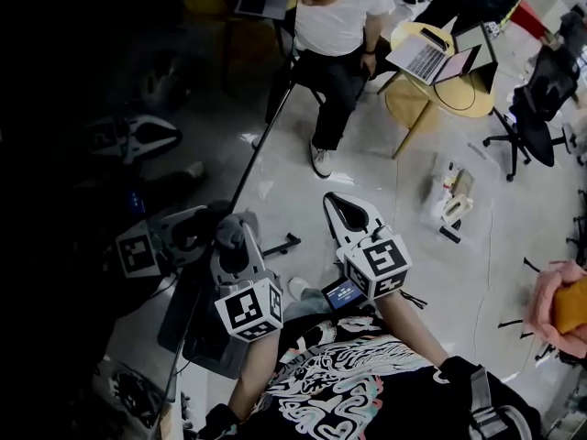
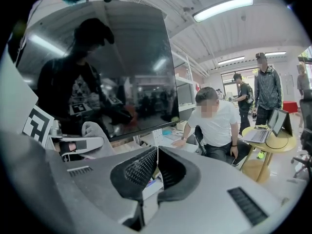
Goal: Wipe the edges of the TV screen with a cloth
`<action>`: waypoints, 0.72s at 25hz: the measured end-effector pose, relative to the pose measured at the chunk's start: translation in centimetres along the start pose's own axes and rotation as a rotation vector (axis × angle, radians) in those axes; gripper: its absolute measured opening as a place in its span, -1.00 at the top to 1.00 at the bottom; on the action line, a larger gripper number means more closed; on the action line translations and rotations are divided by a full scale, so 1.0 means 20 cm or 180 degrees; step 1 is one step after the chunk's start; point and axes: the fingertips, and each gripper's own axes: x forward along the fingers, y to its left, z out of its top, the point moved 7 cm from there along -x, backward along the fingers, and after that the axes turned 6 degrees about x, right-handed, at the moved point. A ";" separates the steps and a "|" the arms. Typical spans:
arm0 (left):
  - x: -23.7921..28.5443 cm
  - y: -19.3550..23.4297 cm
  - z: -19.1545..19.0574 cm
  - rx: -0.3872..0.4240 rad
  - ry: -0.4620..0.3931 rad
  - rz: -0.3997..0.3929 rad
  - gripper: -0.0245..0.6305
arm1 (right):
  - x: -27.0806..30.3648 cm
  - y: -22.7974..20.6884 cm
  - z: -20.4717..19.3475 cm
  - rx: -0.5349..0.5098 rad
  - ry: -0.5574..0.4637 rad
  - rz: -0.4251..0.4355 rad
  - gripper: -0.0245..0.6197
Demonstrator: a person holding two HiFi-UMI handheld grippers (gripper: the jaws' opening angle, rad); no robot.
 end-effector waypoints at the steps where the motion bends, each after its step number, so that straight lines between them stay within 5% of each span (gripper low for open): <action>1: 0.00 -0.01 0.00 0.0003 0.0006 0.0021 0.70 | 0.01 0.00 0.00 -0.0002 0.0000 0.0043 0.83; 9: -0.01 -0.06 0.04 -0.0011 -0.0029 0.0289 0.70 | 0.08 -0.05 0.06 -0.0079 0.0032 0.0390 0.83; 18: 0.32 -0.18 0.18 -0.0074 0.0048 0.0584 0.70 | 0.40 -0.34 0.26 -0.0168 0.0227 0.0760 0.83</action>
